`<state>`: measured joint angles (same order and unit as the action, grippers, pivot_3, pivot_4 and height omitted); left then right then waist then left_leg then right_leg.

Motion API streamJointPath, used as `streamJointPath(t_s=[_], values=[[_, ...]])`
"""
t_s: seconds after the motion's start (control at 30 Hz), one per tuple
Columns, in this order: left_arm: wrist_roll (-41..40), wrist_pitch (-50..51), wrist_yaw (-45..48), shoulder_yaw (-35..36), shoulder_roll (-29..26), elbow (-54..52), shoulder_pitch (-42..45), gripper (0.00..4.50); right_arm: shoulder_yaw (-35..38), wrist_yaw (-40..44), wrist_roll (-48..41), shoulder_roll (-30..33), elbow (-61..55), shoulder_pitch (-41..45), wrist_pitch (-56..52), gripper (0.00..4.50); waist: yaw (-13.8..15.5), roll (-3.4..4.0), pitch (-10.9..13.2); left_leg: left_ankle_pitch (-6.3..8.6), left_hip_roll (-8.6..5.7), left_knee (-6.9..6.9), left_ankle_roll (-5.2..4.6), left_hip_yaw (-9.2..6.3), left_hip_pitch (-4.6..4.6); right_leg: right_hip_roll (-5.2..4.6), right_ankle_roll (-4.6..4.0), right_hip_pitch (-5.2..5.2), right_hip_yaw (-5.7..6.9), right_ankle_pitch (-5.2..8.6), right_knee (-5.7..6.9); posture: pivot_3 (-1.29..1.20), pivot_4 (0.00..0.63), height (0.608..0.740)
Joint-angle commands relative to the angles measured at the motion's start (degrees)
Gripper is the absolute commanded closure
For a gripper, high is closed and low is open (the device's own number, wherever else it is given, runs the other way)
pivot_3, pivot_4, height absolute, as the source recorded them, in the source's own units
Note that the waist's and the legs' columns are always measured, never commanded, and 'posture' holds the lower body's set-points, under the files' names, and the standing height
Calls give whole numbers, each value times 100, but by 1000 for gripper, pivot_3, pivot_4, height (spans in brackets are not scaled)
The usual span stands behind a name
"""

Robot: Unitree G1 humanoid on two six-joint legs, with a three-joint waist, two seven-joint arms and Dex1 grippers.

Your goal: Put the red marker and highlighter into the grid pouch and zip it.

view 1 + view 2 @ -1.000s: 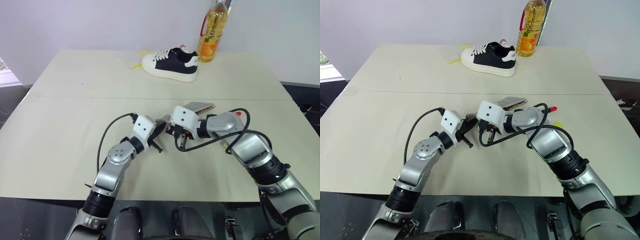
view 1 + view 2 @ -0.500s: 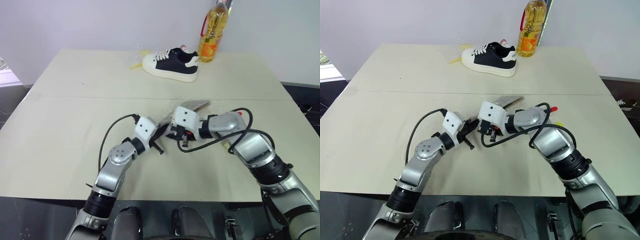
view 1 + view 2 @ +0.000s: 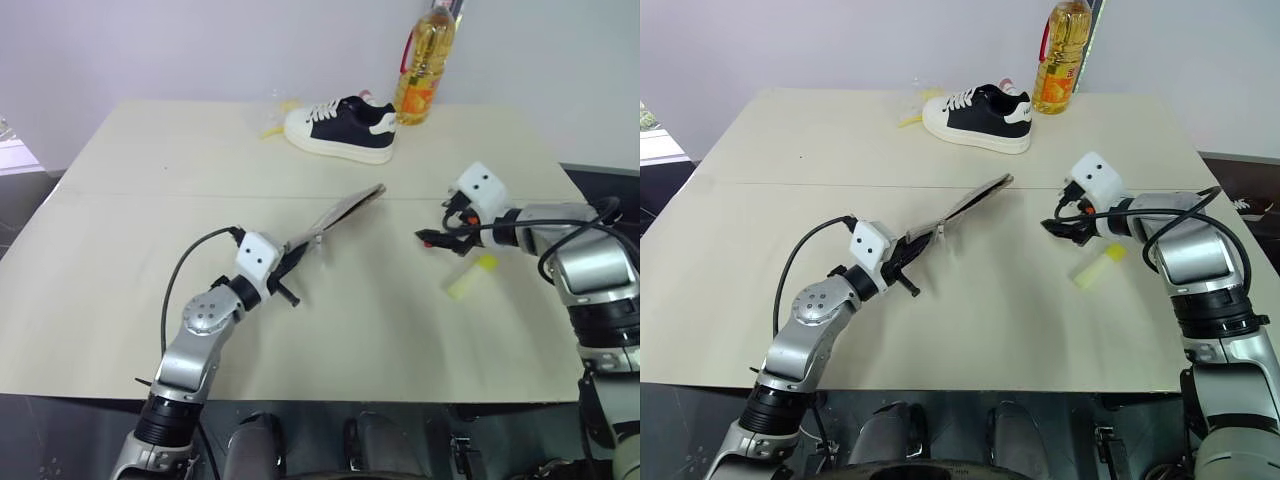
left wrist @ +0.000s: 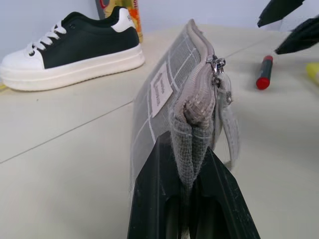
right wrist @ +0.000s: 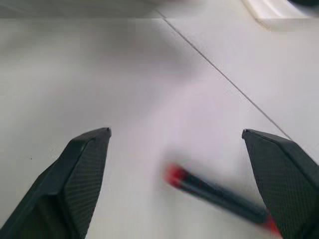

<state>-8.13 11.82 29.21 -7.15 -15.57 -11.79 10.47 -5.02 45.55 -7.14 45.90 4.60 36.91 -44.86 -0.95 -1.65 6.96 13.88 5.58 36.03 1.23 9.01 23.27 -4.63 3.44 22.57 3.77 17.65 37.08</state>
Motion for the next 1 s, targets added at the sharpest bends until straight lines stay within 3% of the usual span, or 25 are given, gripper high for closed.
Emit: streamJointPath(t_s=[0.03,0.2,0.33,0.5,0.7,1.0], values=[[-51,-75,-2,102,-25,-19,72,4500,250,-323,107,-64,503,355,52,16,-3,3,1,0,0,-1,0,1,0,0,1,0,0,0,0,0,150,713],[-19,-98,15,5,7,22,88,4500,362,-873,156,-413,1292,822,-396,16,-8,6,1,-1,1,1,1,4,-1,6,3,0,0,-2,2,0,150,713],[-11,-83,-30,-8,49,-28,33,4500,413,-1046,95,-607,1258,891,-418,16,6,8,1,-1,1,0,1,4,1,4,5,1,0,-3,2,0,150,713],[-19,-62,4,-28,35,-96,-83,4500,-300,175,271,5,987,599,393,16,17,13,3,0,0,0,0,4,3,3,8,1,0,-4,1,0,150,713],[-74,-54,190,-100,1,-24,3,4500,-1064,1416,921,363,2631,1345,2181,16,-24,23,9,0,-3,2,-1,9,-2,3,18,0,-1,-9,1,0,150,713],[-353,66,391,-56,-53,-356,-136,4500,-1647,2330,1774,-54,5137,2451,4083,16,-13,33,15,-2,-1,5,3,15,-2,6,21,-1,-1,-10,0,0,150,713]])
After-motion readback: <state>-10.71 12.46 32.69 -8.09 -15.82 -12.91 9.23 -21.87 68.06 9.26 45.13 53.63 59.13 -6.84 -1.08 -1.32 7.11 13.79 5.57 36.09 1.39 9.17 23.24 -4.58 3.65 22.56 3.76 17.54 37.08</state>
